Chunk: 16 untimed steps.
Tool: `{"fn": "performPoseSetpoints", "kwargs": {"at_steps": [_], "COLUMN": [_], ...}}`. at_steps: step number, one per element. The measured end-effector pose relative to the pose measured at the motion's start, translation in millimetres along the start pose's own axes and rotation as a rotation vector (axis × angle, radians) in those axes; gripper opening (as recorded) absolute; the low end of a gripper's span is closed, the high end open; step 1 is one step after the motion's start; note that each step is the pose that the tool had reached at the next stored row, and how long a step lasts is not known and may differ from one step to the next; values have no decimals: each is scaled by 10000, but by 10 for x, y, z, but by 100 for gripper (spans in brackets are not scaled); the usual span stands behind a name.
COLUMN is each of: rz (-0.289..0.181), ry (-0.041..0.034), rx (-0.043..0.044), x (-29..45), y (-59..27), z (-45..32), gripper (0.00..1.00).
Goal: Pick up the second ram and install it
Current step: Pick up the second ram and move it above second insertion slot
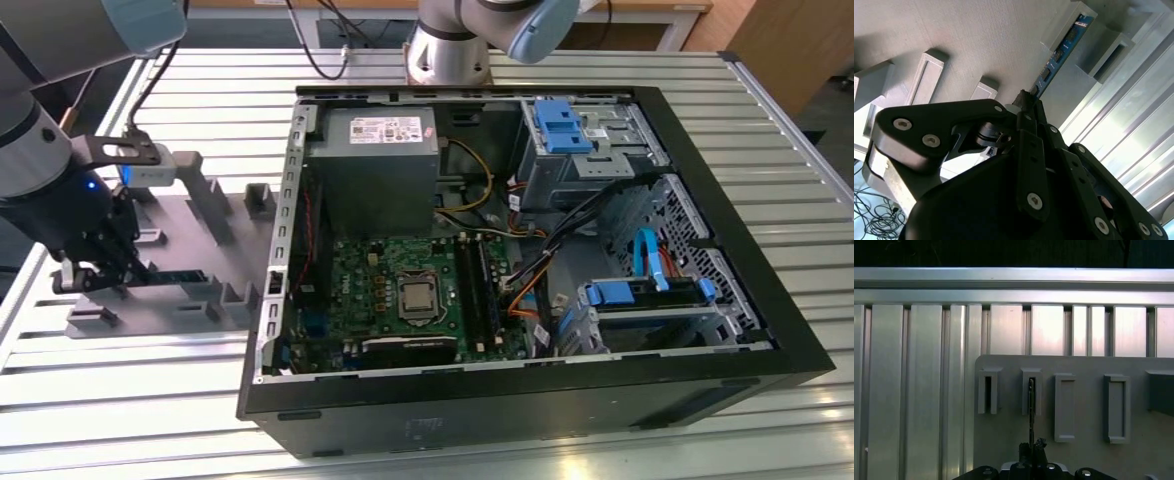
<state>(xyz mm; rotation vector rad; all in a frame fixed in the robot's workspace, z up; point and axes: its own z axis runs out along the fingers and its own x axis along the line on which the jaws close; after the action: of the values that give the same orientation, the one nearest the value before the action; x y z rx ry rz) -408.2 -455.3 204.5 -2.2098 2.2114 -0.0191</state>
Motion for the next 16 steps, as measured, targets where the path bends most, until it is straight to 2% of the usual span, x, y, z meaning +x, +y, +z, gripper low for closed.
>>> {"fn": "performPoseSetpoints", "kwargs": {"at_steps": [16], "rz": [0], "ry": [0], "rx": [0], "x": [0], "y": [-1], "z": [-67], "gripper": [14]}}
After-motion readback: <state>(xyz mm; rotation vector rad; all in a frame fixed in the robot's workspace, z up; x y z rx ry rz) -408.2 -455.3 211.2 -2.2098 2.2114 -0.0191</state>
